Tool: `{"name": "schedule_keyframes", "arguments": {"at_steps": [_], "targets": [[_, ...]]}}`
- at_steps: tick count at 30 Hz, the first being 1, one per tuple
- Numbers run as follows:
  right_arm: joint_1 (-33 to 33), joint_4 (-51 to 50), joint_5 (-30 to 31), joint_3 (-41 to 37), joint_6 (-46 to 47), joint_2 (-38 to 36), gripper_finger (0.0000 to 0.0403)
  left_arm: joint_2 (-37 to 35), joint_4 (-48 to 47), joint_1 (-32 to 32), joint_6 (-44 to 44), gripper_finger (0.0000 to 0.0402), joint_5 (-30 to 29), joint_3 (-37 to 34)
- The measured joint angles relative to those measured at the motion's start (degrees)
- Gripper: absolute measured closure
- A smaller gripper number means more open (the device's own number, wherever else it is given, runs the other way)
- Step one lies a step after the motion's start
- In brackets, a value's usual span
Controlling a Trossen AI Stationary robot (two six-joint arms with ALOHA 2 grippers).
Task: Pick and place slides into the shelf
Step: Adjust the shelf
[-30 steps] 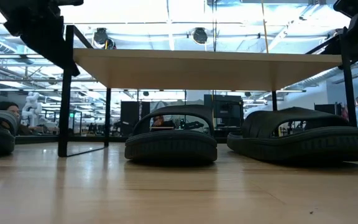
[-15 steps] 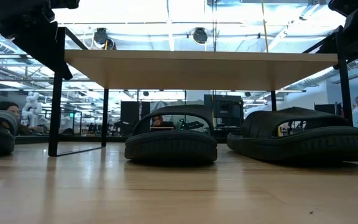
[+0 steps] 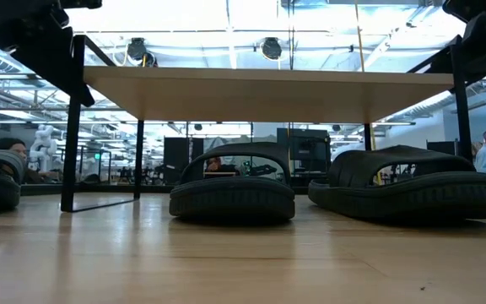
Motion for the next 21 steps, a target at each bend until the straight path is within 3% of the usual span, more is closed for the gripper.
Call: {"name": "schedule_keyframes", "arguments": {"at_steps": [11, 21], "targets": [[0.0, -1.3, 1.3, 0.0, 0.0, -1.8, 0.0403, -0.1, -2.4, -0.5, -1.5, 0.0401, -4.8, 0.1], [0.0, -2.0, 3.5, 0.0, -2.6, -1.9, 0.0403, -0.1, -1.6, -0.6, 1.0, 0.0401, -3.5, 0.1]]}}
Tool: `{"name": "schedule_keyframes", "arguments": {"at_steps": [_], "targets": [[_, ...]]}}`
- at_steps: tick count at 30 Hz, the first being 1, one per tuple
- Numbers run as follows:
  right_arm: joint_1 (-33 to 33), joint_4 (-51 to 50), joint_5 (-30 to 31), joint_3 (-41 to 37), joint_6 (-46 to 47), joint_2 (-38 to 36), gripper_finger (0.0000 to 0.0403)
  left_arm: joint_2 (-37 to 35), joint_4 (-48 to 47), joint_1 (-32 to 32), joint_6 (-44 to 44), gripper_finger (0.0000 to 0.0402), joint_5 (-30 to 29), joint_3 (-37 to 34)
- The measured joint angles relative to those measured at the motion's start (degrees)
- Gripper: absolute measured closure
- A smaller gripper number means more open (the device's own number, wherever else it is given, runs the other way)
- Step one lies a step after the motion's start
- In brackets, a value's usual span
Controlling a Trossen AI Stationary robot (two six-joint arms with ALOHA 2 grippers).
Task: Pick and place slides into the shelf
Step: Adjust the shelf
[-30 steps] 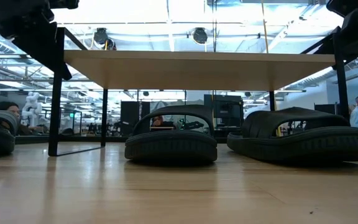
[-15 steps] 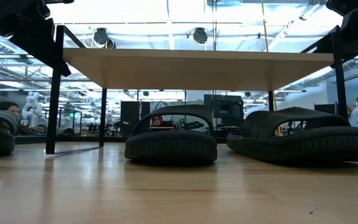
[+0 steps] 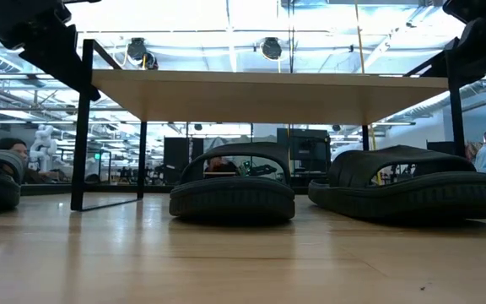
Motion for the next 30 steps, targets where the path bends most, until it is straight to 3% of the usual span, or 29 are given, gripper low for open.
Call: {"name": "schedule_keyframes", "arguments": {"at_steps": [7, 10, 22, 30], "targets": [[1.9, 0.6, 7.3, 0.0, -3.5, 0.5, 0.0403, 0.0, 0.5, -0.8, 0.5, 0.0401, 0.8, 0.0], [2.7, 0.5, 7.5, 0.0, -3.5, 1.2, 0.0403, 0.0, 0.7, -1.1, 0.9, 0.0402, 0.9, 0.0], [3.0, -1.1, 12.5, 0.0, 2.6, 5.4, 0.0403, 0.0, 1.0, -1.1, 2.1, 0.0401, 1.9, 0.0], [4.0, -2.7, 20.1, 0.0, 4.1, 6.1, 0.0403, 0.0, 1.0, -1.1, 2.2, 0.0401, 1.2, 0.0]]}}
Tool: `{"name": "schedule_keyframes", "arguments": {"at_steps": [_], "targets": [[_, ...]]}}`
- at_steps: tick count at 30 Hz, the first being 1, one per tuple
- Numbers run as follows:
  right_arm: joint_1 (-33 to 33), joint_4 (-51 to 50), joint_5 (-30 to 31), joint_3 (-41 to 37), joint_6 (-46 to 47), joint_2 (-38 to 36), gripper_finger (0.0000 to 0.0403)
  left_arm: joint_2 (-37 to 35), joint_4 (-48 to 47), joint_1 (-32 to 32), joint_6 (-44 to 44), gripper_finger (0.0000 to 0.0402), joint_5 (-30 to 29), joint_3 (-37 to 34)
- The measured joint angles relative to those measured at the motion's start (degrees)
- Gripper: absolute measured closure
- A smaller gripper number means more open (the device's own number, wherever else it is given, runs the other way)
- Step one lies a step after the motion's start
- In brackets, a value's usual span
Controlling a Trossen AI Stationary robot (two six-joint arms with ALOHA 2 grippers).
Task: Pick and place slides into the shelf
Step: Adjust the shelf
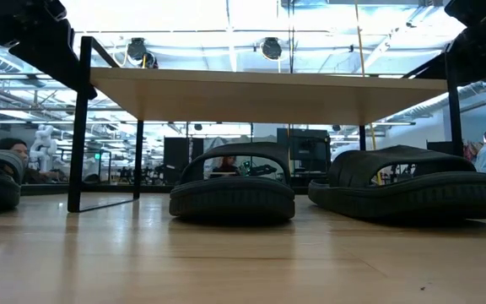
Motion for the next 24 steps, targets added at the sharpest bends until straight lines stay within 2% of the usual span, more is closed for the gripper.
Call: {"name": "schedule_keyframes", "arguments": {"at_steps": [4, 16, 24], "targets": [[1.0, -1.5, 2.4, 0.0, 2.0, -0.1, 0.0403, 0.0, 0.0, 0.0, 0.7, 0.0401, -0.4, 0.0], [2.4, -1.6, 2.8, 0.0, 4.1, -0.1, 0.0403, 0.0, -2.4, 0.0, -0.6, 0.0401, -2.5, 0.0], [2.4, -3.3, 5.5, 0.0, 3.8, -3.1, 0.0403, 0.0, -12.9, 0.0, -10.9, 0.0402, -2.4, 0.0]]}}
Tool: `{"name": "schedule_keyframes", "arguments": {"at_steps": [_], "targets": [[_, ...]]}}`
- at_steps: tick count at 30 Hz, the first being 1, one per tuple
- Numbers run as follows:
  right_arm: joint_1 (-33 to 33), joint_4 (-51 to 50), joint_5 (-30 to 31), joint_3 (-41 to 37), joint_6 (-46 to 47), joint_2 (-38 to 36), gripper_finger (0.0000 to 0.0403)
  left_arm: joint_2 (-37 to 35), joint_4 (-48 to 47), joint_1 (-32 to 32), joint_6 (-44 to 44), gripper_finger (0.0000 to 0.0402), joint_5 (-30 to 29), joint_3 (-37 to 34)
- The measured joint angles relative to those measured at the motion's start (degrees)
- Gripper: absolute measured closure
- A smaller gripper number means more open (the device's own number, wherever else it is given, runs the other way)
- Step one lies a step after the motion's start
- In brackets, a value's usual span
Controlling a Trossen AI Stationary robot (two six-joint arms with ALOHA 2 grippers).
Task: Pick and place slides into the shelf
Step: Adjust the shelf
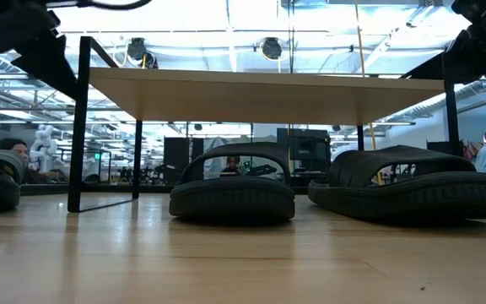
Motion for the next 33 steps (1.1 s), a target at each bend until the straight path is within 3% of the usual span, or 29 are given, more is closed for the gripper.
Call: {"name": "schedule_keyframes", "arguments": {"at_steps": [10, 17, 20, 23, 27, 30, 33], "targets": [[0.0, -4.2, 1.5, 1.7, -3.8, -7.3, 0.0403, 0.0, -10.9, -3.9, -8.4, 0.0402, -2.0, 0.0], [1.7, -4.3, 1.2, 10.6, -18.9, -9.1, 0.0403, 0.0, -21.1, -9.1, -21.9, 0.0402, -10.9, 0.0], [1.9, -5.5, 1.1, 16.5, -24.4, -9.1, 0.0403, 0.0, -22.0, -10.3, -23.8, 0.0401, -15.6, 0.0], [1.4, -16.3, 0.8, 23.7, -24.4, -9.1, 0.0403, 0.0, -21.8, -10.5, -23.8, 0.0401, -17.7, 0.0], [-2.3, -40.7, -1.3, 34.1, -9.1, -8.7, 0.0403, 0.0, -21.5, -10.5, -23.8, 0.0401, -19.4, 0.0], [-6.2, -57.3, -9.8, 39.4, 3.2, -8.2, 0.0403, 0.0, -21.5, -10.5, -23.5, 0.0400, -19.4, 0.0], [-8.9, -65.0, -20.0, 40.8, 8.4, -7.6, 0.0403, 0.0, -21.5, -10.5, -22.7, 0.0395, -19.3, 0.0]]}}
